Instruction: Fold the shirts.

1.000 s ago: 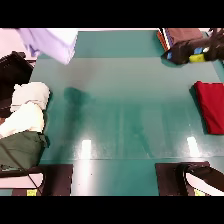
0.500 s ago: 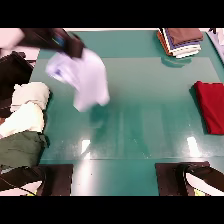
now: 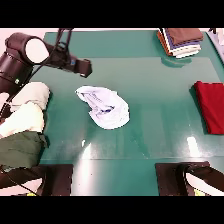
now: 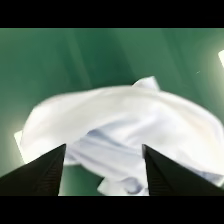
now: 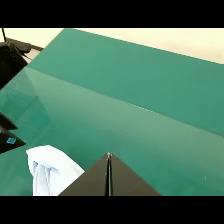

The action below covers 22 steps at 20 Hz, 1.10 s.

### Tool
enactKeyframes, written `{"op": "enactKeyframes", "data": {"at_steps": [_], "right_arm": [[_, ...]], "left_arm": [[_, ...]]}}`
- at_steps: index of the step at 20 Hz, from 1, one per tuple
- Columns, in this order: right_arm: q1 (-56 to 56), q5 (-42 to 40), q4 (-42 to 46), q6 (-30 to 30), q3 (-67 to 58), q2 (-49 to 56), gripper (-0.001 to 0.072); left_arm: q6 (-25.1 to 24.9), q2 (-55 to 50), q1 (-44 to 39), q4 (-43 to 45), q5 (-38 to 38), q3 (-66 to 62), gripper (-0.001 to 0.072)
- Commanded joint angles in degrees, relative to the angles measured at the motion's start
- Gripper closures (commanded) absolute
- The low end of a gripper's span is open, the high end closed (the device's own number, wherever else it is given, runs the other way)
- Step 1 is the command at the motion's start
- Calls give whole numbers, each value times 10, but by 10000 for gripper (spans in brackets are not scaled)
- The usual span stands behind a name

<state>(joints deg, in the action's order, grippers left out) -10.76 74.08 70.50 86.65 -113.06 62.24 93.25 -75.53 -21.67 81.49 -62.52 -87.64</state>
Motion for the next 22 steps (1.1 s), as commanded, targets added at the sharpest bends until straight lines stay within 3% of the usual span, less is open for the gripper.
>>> {"op": "enactKeyframes", "data": {"at_steps": [1, 7, 10, 14, 16, 19, 20, 21, 22], "right_arm": [[0, 13, 0, 1, -1, 7, 694], [-2, 21, -5, 10, -1, 36, 694], [-2, 39, -5, 10, -1, 49, 694], [-2, 43, -5, 19, 35, 38, 694], [0, 44, -5, 21, 91, 17, 694], [19, 48, -5, 33, 205, -16, 694], [25, 50, -5, 37, 247, -23, 694], [30, 50, -6, 40, 296, -27, 694], [30, 50, -6, 40, 341, -27, 694]], "left_arm": [[7, -1, 86, -115, 15, 112, 139], [8, -1, 92, -181, 159, 309, 139], [2, -14, 92, -220, 217, 325, 139], [-51, -55, 92, -283, 258, 324, 141], [-64, -64, 92, -304, 288, 324, 284], [-68, -64, 92, -303, 313, 306, 292], [-68, -64, 92, -302, 310, 295, 397], [-75, -64, 92, -300, 305, 285, 643], [-90, -64, 92, -300, 301, 279, 684]]}}
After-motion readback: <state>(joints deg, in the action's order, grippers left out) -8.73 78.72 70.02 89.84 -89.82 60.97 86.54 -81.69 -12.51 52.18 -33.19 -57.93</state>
